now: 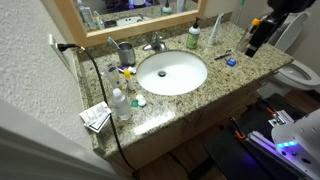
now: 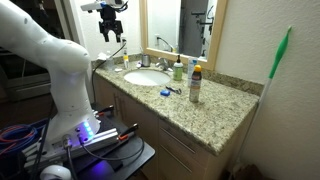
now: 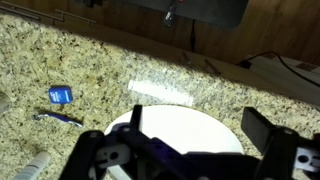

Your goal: Move the white bottle from the left of the sink to the right of the sink

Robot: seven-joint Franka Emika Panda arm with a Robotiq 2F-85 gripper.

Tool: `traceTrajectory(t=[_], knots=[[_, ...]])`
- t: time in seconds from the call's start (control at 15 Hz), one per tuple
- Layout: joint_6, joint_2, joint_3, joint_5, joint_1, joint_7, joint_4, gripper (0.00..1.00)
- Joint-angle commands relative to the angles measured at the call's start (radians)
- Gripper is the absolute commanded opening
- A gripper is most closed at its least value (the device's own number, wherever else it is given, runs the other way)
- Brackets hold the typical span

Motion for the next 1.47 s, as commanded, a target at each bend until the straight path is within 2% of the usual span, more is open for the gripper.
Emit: traceTrajectory(t=[0.0, 0.07, 0.13, 0.33, 0.53, 0.6, 0.67, 0.8, 1.0, 1.07, 1.27, 1.4], knots=[[-0.003, -0.002, -0.017, -0.002, -0.001, -0.003, 0.002, 1.0], [-0.046, 0.056, -0.017, -0.017, -0.007, -0.016, 0.02, 1.0], [-0.027, 0.099, -0.005, -0.017, -0.002, -0.022, 0.021, 1.0], [0.189, 0.267, 0.037, 0.066, 0.075, -0.091, 0.056, 1.0], [0.39, 0.441, 0.095, 0.028, 0.094, -0.066, 0.152, 1.0], [0.416, 0.495, 0.105, 0.016, 0.09, -0.04, 0.201, 1.0], [0.382, 0.368, 0.081, 0.032, 0.108, -0.05, 0.093, 1.0], [0.395, 0.421, 0.086, 0.032, 0.109, -0.044, 0.124, 1.0], [0.392, 0.396, 0.08, 0.032, 0.109, -0.044, 0.115, 1.0], [0.379, 0.448, 0.085, 0.026, 0.107, -0.045, 0.135, 1.0], [0.576, 0.602, 0.099, 0.105, 0.138, -0.064, 0.188, 1.0], [0.709, 0.704, 0.113, 0.102, 0.145, -0.045, 0.245, 1.0]])
